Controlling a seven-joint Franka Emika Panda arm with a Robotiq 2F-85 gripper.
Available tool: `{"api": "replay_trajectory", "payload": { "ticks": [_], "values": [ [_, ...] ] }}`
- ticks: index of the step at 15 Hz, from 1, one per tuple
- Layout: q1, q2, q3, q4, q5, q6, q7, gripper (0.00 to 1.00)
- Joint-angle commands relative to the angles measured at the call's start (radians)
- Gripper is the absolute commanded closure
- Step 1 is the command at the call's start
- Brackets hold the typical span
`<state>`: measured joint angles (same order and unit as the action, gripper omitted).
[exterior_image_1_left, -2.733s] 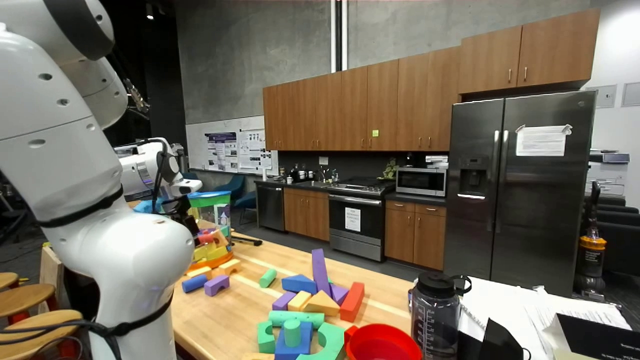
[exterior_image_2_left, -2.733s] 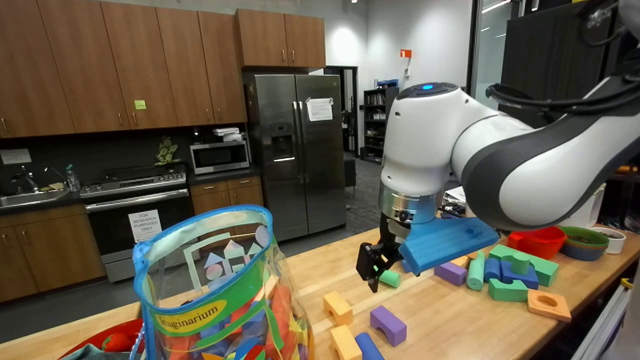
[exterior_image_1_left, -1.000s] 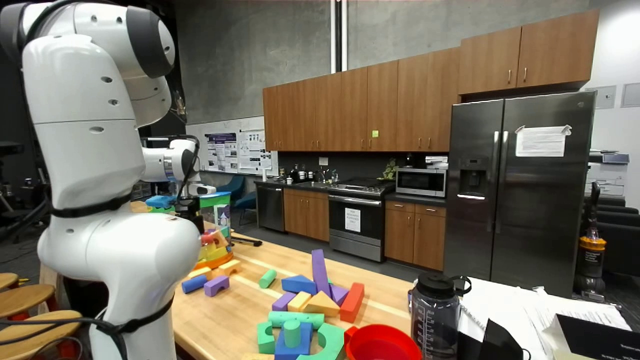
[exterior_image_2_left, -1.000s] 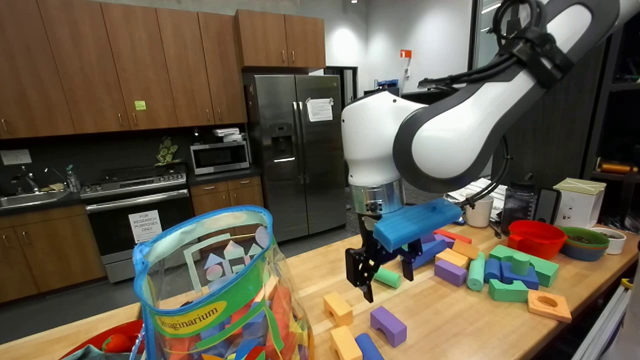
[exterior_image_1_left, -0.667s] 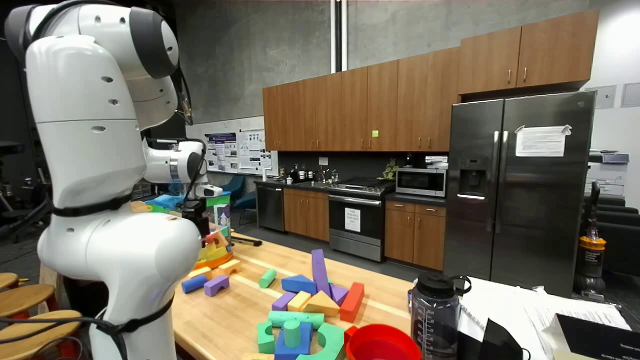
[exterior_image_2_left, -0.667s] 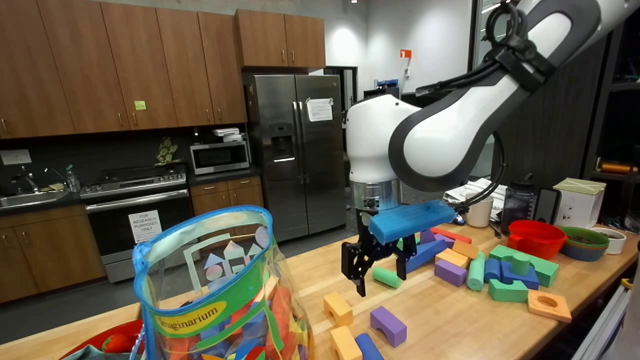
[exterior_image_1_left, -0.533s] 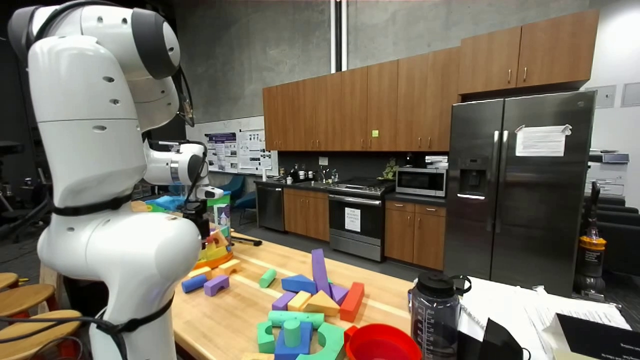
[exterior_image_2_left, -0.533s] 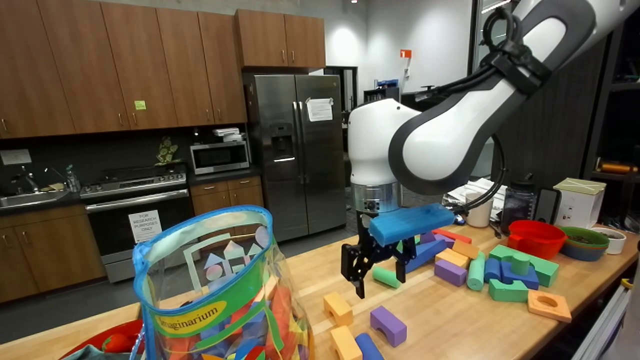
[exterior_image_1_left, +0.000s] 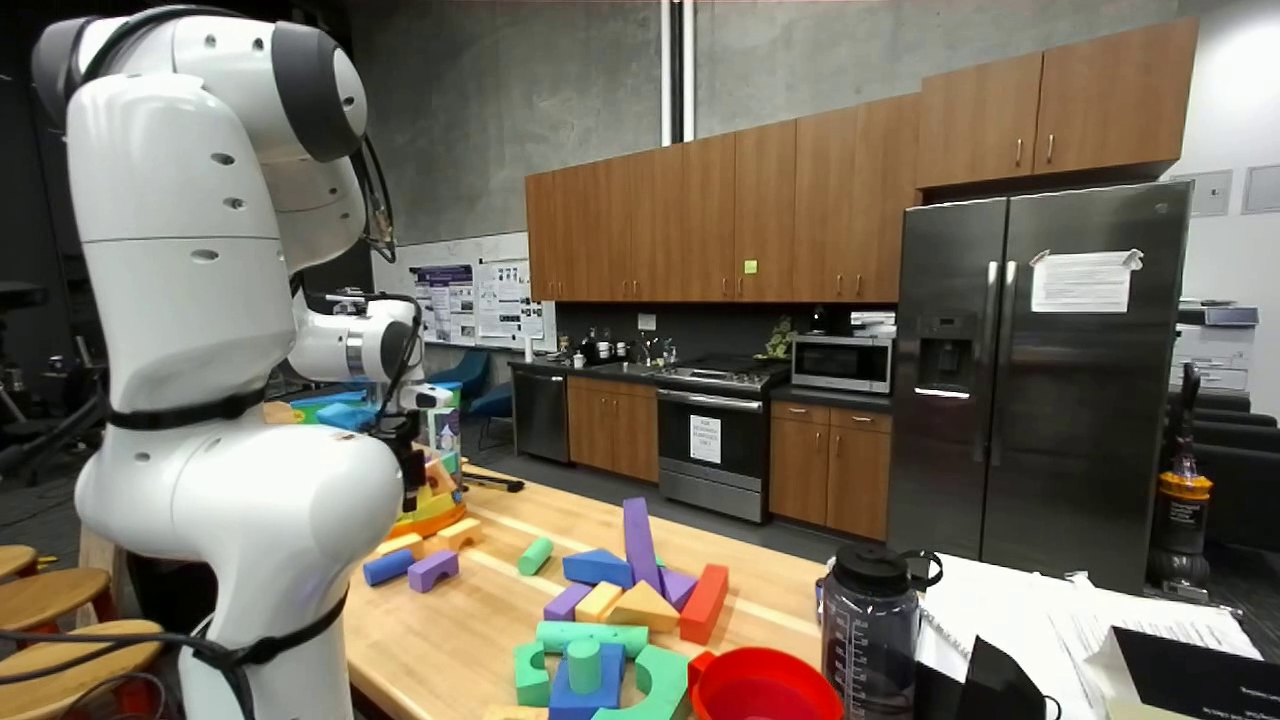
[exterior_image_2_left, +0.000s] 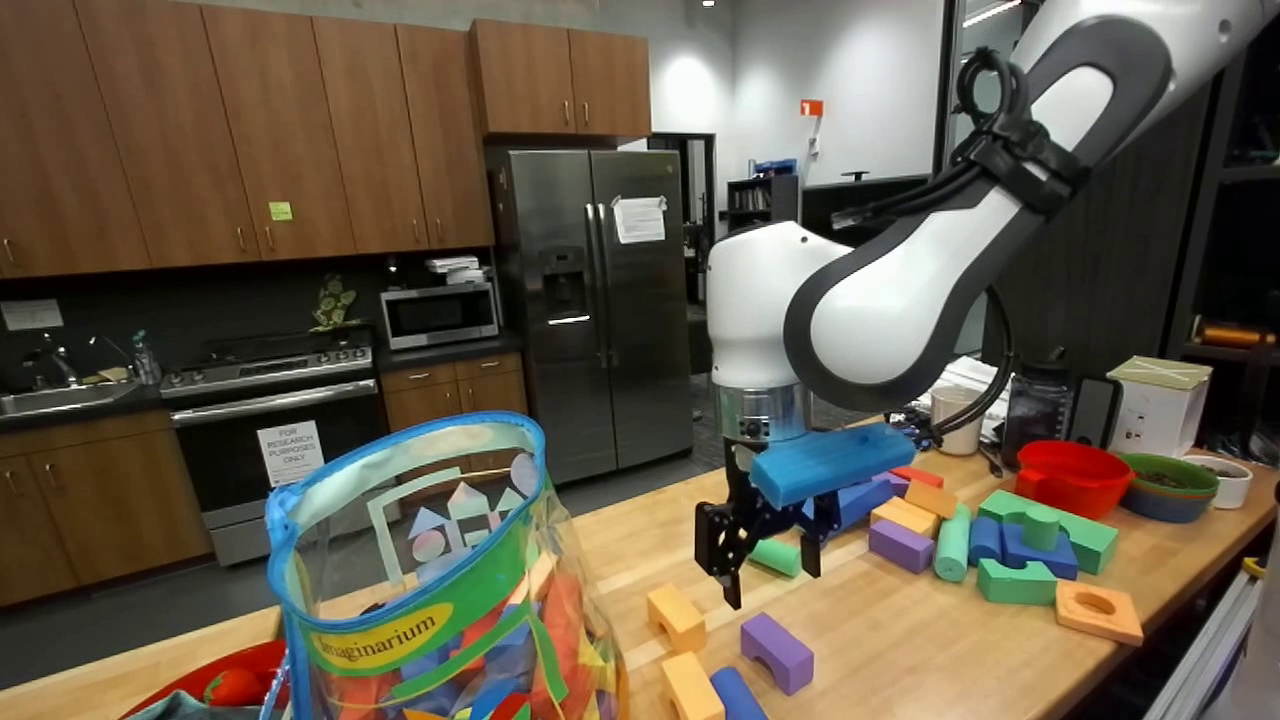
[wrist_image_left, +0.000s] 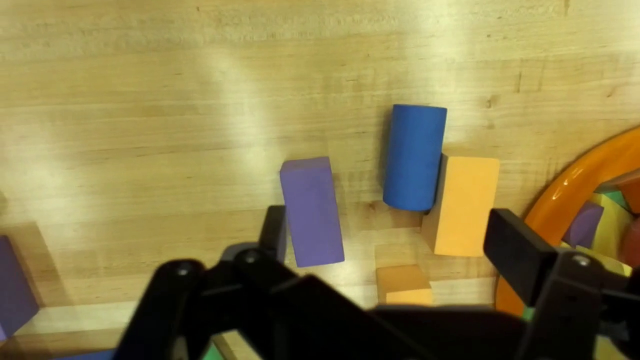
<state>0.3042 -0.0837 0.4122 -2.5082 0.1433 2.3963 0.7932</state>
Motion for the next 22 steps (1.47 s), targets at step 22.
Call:
{"api": "replay_trajectory", "payload": {
  "ticks": [22],
  "values": [
    [0.001, 0.070, -0.077, -0.019, 0.078, 0.079, -0.266, 0.00]
  ]
}}
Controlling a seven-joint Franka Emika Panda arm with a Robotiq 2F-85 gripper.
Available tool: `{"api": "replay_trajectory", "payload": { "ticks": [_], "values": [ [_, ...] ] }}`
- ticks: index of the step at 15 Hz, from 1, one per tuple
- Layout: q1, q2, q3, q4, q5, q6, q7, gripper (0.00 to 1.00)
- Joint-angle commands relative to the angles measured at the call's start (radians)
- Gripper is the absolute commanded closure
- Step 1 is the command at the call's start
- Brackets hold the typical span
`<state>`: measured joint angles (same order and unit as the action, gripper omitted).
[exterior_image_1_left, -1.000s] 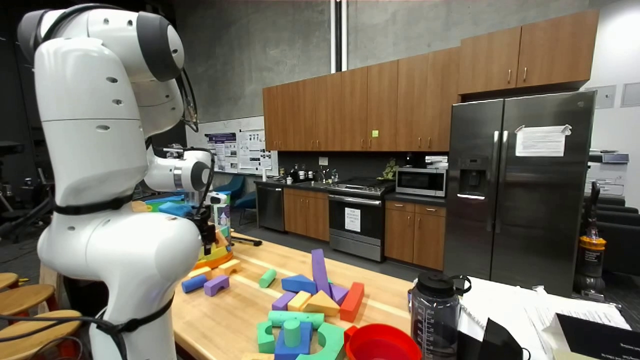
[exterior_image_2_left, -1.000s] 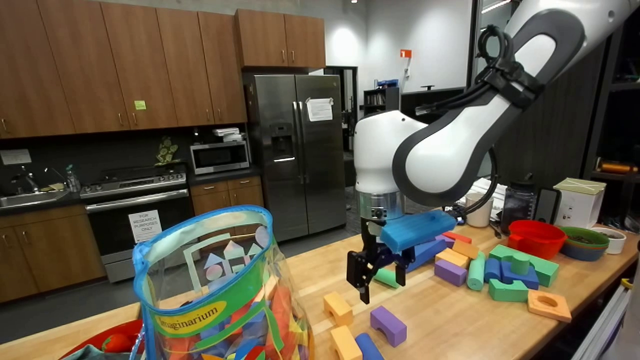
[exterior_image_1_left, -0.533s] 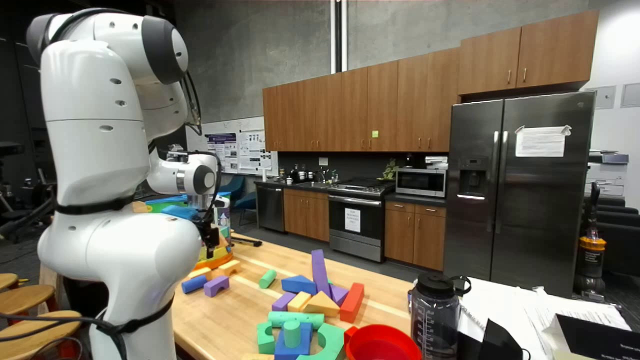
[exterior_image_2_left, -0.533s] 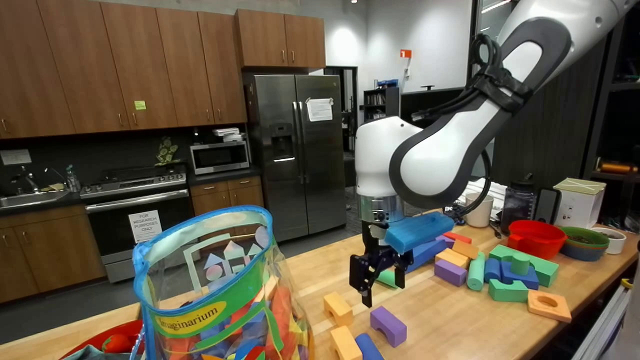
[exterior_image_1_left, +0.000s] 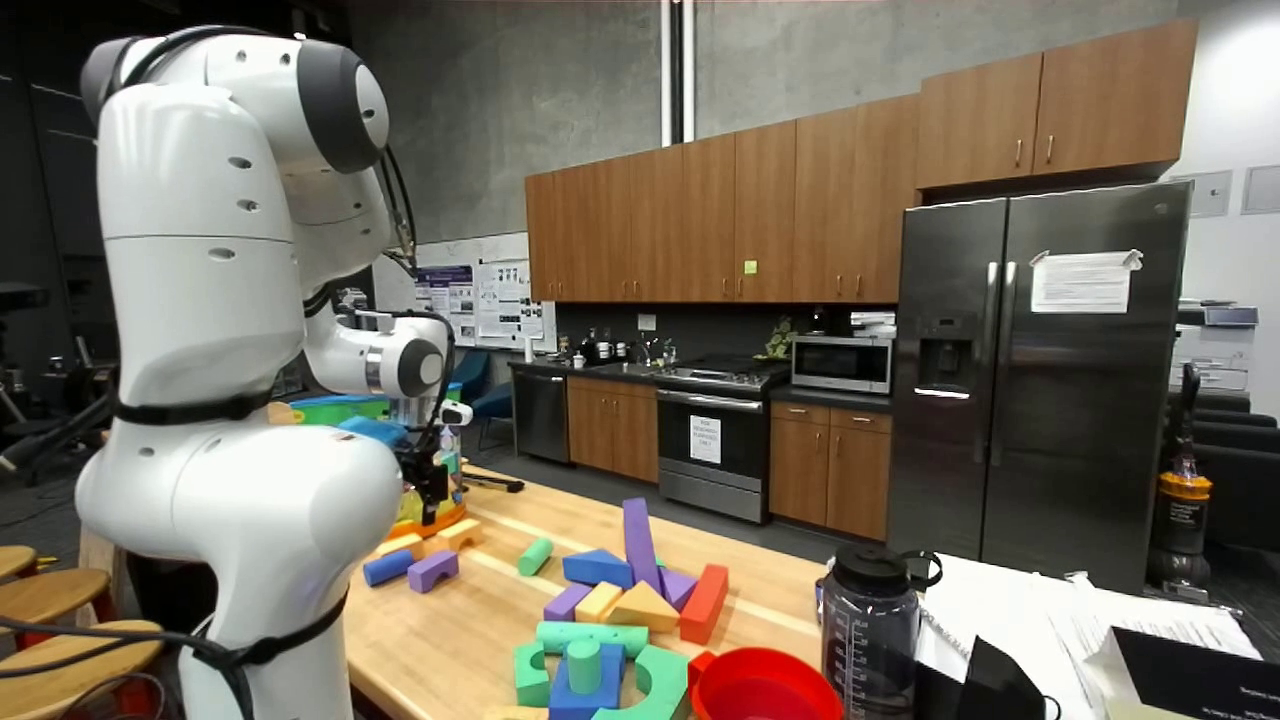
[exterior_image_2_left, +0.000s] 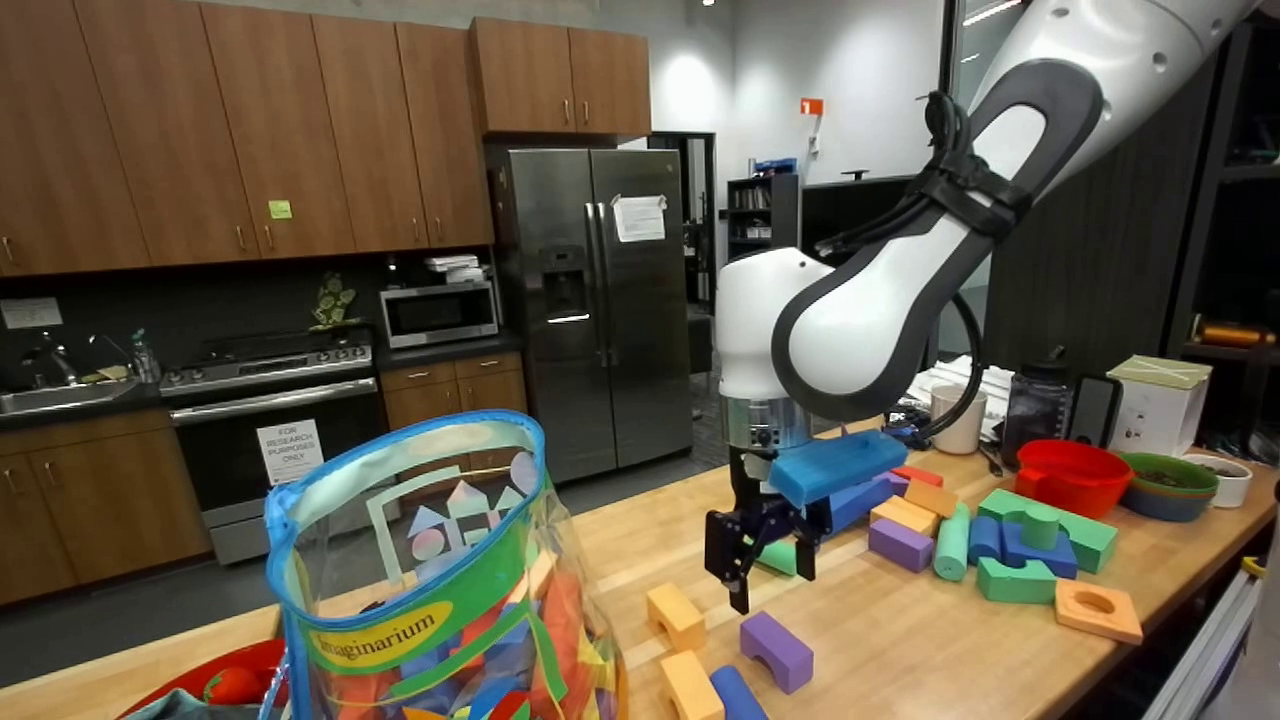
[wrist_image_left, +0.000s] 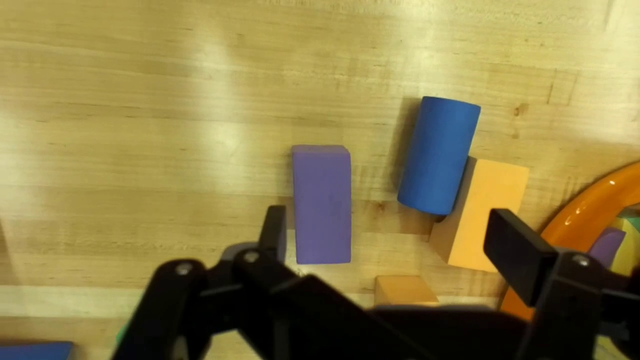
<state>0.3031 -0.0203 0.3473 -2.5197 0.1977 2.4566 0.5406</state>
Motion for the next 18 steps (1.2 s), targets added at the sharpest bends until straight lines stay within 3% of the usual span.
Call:
{"api": "replay_trajectory", "payload": {
  "ticks": [1, 18],
  "values": [
    [0.003, 0.011, -0.013, -0.007, 0.026, 0.021, -0.014, 0.00],
    [0.011, 0.037, -0.013, -0.015, 0.065, 0.039, -0.008, 0.00]
  ]
}}
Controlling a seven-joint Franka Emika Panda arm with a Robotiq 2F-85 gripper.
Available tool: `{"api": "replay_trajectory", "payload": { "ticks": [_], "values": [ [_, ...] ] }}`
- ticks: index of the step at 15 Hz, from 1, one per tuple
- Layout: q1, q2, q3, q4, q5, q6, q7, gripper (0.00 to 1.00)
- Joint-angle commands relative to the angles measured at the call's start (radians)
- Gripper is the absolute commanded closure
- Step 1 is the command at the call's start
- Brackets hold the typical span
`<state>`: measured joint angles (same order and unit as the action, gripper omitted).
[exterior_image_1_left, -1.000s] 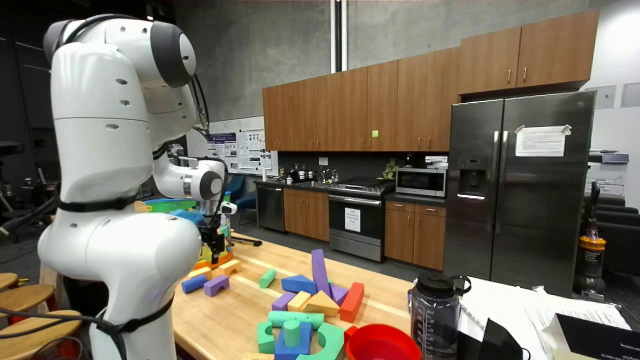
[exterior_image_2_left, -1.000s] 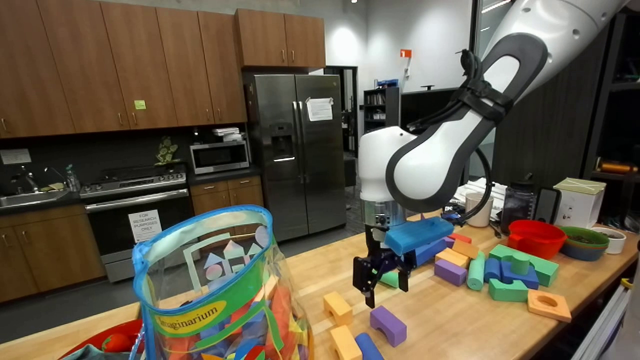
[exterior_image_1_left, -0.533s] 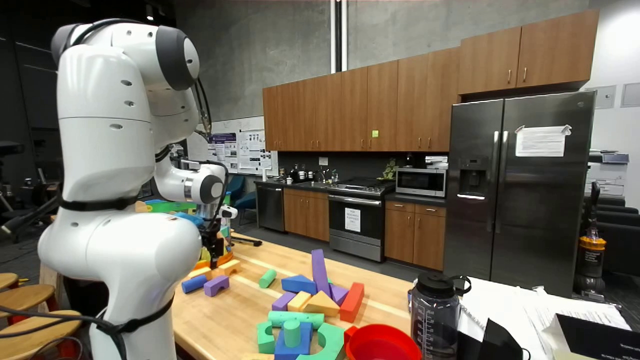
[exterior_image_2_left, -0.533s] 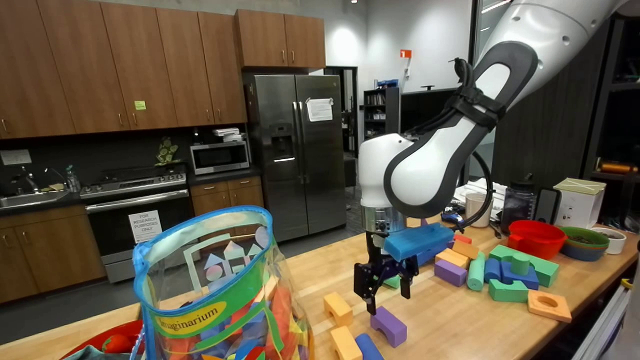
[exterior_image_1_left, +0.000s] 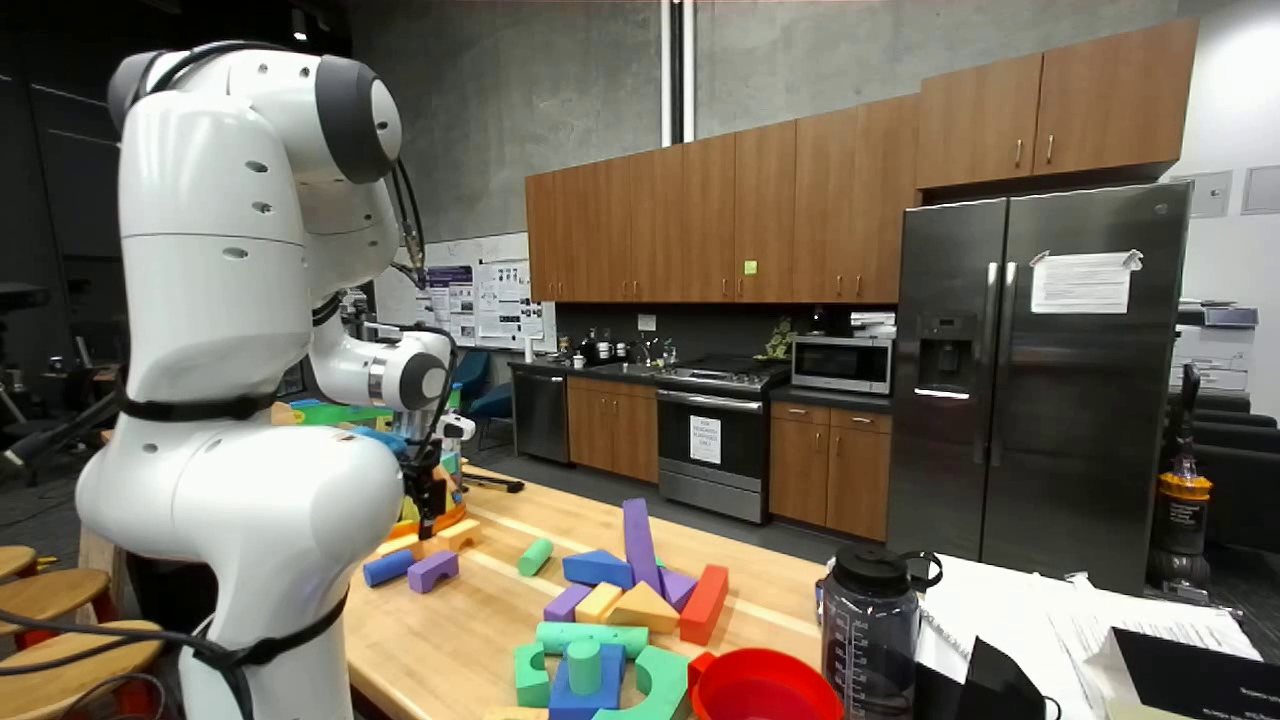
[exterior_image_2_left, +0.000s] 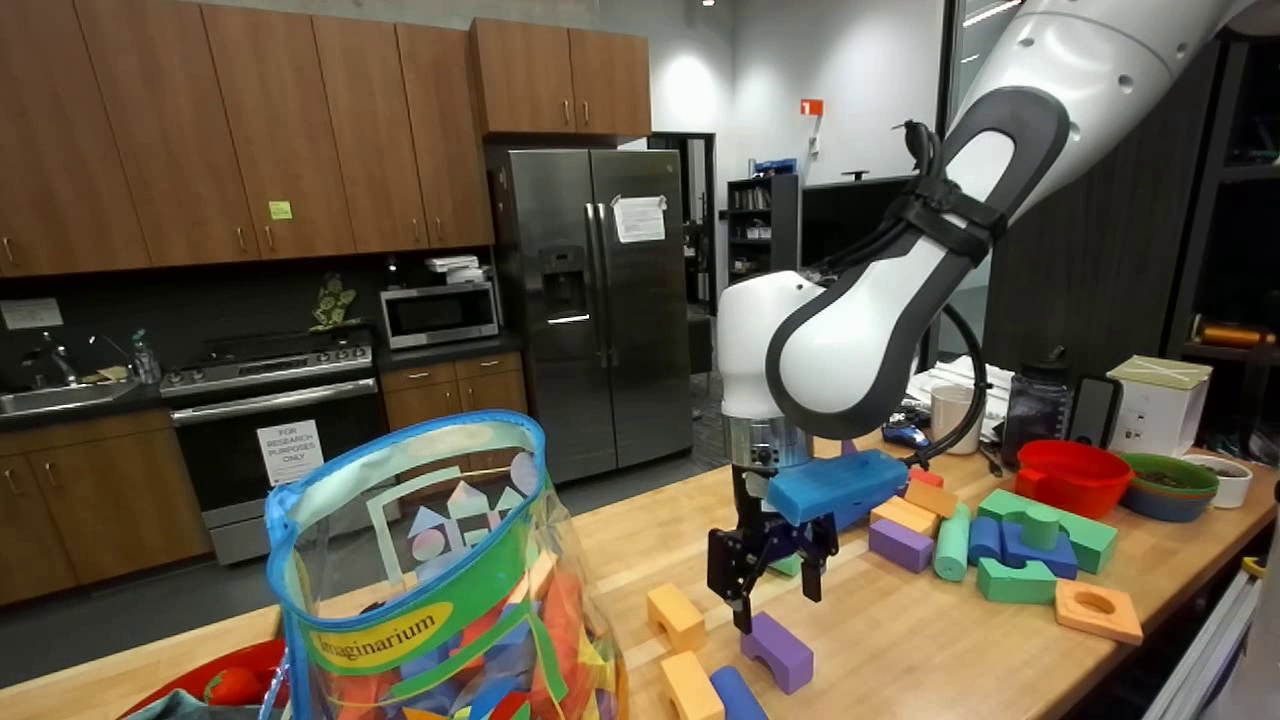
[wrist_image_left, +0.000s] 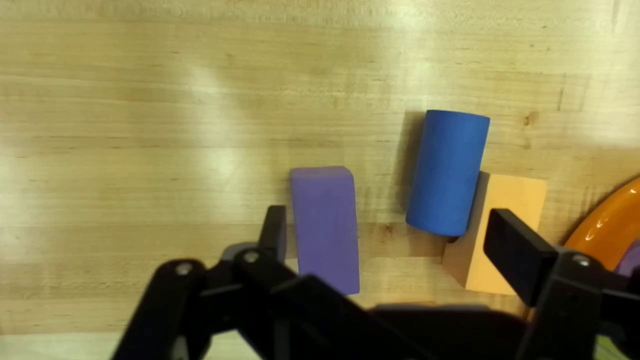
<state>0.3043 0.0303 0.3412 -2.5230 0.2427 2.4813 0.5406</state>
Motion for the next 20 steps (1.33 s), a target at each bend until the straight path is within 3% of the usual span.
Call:
{"api": "replay_trajectory", "payload": {
  "ticks": [1, 17, 20],
  "values": [
    [0.011, -0.012, -0.006, -0.011, 0.020, 0.015, -0.007, 0.00],
    [0.013, 0.002, -0.007, 0.001, 0.001, 0.009, -0.001, 0.00],
    [0.014, -0.018, -0.011, 0.002, -0.054, -0.002, 0.043, 0.00]
  ]
}}
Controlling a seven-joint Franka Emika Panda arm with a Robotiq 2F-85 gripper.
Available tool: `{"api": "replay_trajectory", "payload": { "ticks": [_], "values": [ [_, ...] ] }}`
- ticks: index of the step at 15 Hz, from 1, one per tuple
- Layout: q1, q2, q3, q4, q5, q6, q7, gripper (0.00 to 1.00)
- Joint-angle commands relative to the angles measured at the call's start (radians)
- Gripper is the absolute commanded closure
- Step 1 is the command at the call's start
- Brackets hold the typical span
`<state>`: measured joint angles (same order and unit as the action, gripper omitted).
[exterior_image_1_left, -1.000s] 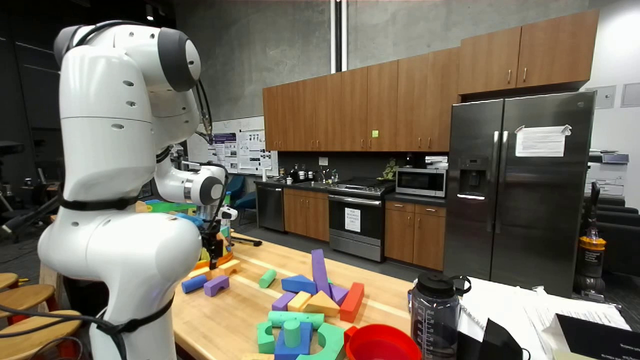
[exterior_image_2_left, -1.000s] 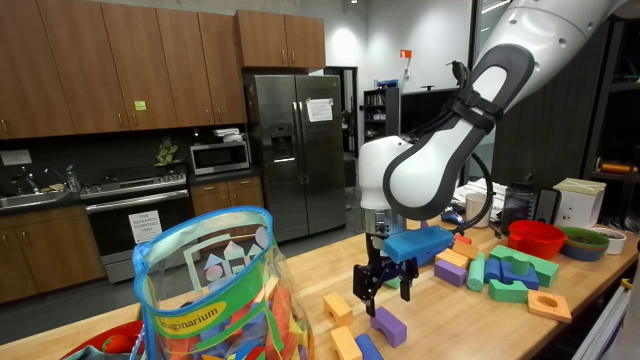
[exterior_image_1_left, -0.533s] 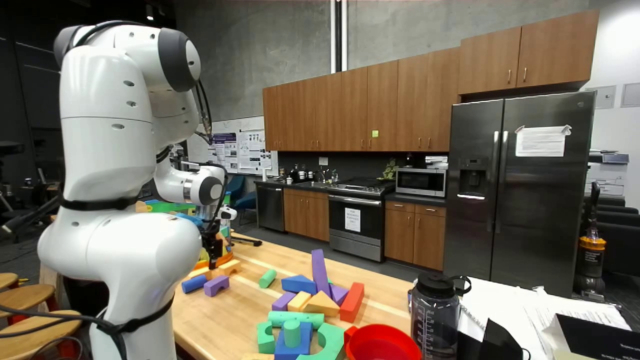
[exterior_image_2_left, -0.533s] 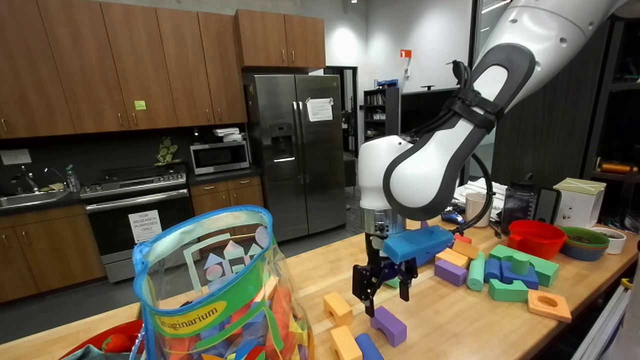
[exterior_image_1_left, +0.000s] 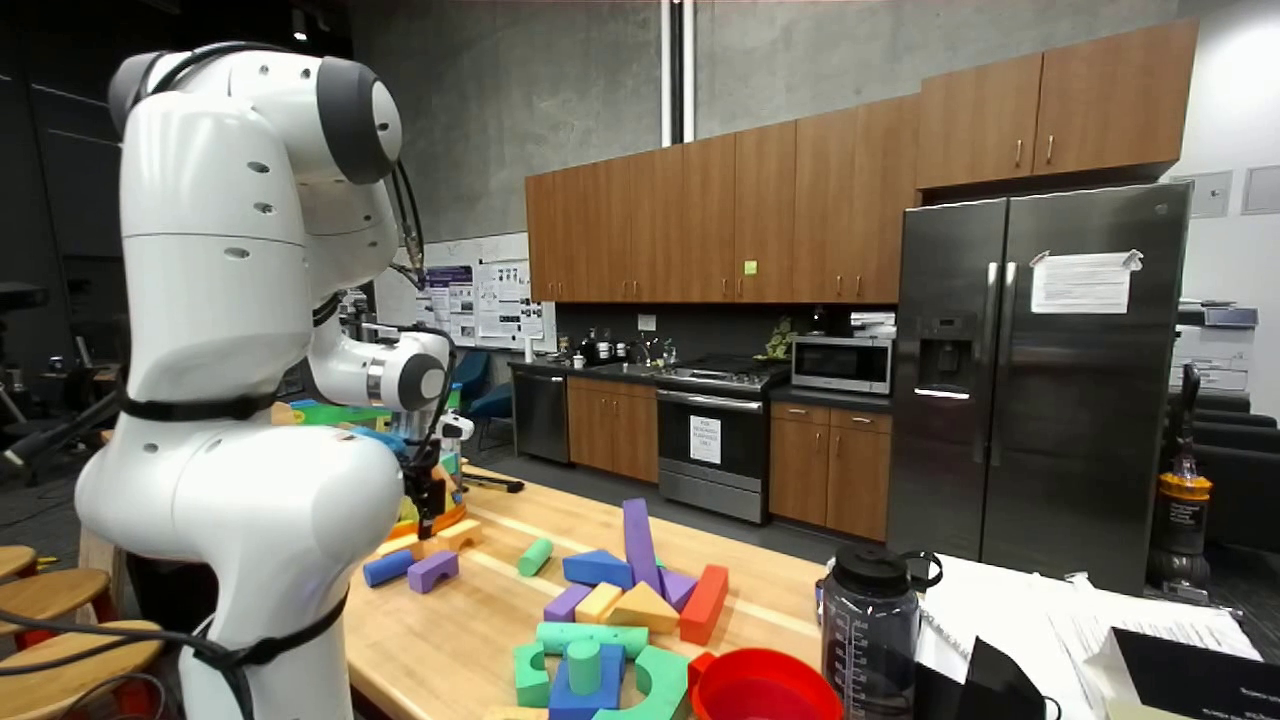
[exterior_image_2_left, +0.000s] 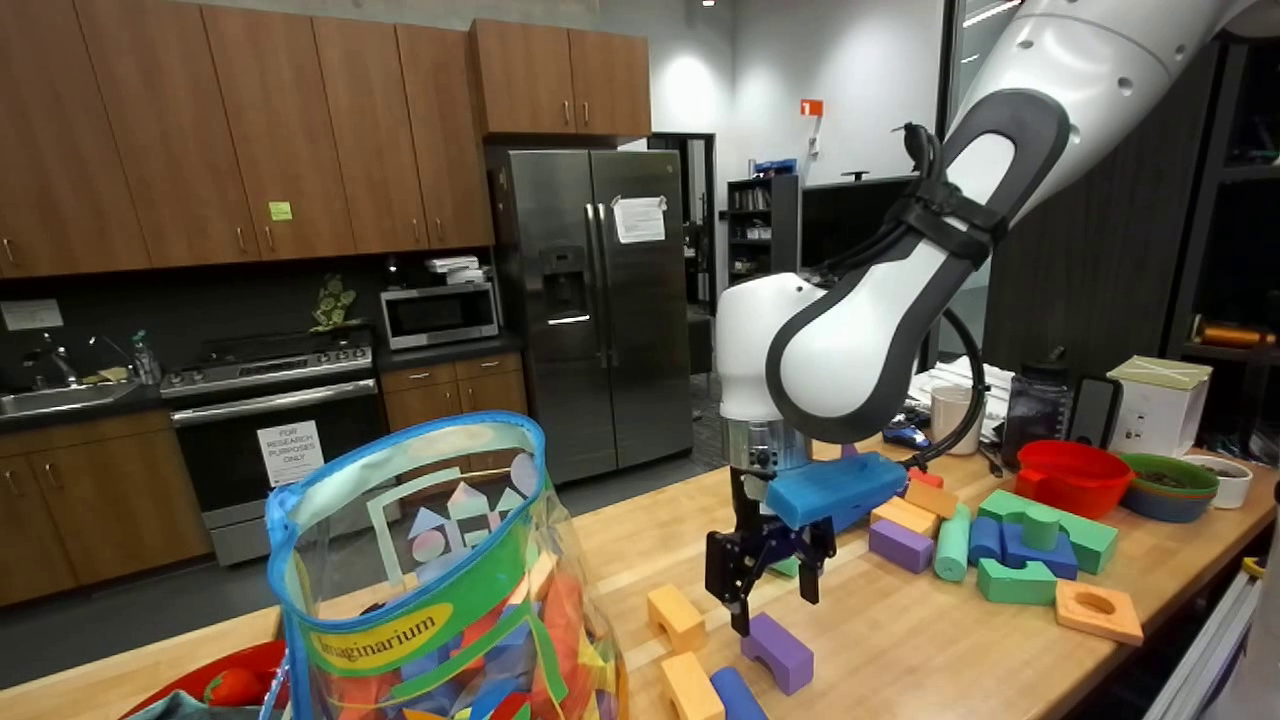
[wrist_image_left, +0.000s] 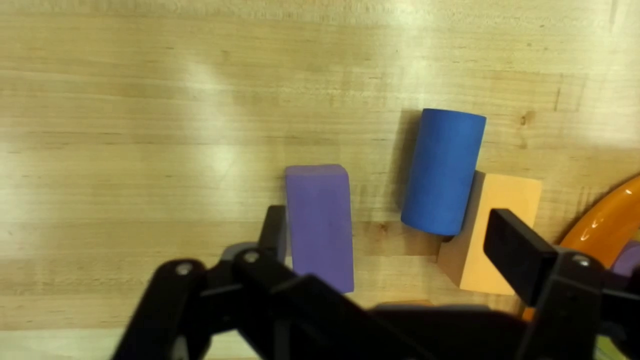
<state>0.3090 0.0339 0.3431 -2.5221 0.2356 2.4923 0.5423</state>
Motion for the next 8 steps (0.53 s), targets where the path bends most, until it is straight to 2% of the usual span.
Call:
{"api": "replay_trajectory", "payload": {
  "ticks": [1, 5, 8],
  "values": [
    [0.007, -0.029, -0.016, 0.004, -0.063, -0.018, 0.051, 0.00],
    [-0.003, -0.063, -0.030, 0.027, -0.134, -0.034, 0.103, 0.00],
    [-0.017, -0.080, -0.044, 0.040, -0.137, -0.041, 0.114, 0.00]
  ]
}}
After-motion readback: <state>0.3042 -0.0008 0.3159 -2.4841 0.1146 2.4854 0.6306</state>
